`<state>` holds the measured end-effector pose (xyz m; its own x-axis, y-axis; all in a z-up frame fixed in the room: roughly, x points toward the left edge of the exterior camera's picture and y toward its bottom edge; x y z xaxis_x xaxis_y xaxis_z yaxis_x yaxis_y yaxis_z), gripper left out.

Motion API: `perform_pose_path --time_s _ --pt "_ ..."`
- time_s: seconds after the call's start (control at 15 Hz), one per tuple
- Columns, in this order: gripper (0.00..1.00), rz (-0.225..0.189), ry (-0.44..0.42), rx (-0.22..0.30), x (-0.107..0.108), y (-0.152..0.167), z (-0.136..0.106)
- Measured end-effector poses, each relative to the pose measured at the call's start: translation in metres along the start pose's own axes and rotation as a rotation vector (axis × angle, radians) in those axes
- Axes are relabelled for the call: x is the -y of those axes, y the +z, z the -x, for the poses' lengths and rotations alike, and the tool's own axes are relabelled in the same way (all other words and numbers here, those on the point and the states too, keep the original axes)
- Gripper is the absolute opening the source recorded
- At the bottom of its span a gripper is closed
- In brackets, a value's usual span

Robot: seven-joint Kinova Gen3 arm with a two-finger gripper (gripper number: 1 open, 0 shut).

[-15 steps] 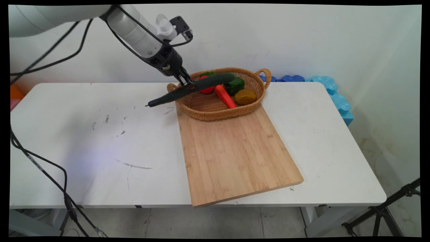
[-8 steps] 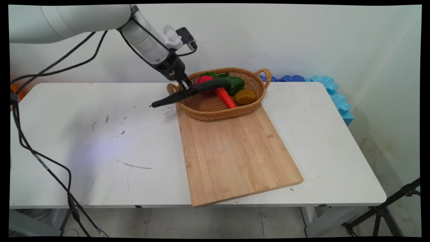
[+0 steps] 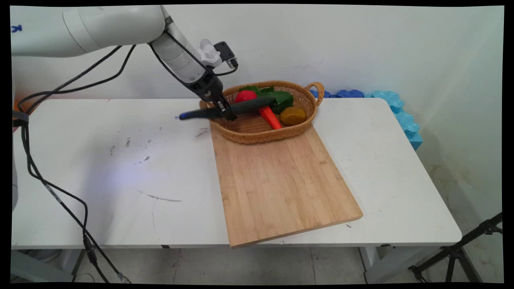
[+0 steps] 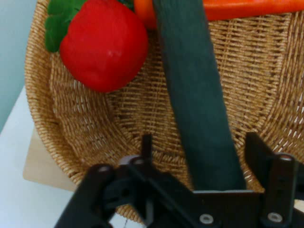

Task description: Place the picked object in the vegetable basket

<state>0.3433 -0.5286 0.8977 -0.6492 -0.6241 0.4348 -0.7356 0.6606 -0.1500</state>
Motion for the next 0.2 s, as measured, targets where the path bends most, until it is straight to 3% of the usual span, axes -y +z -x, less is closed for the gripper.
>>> perform_pose_path --time_s 0.2 --pt "1.00 0.004 0.011 -0.005 -0.0018 0.0001 0.0011"
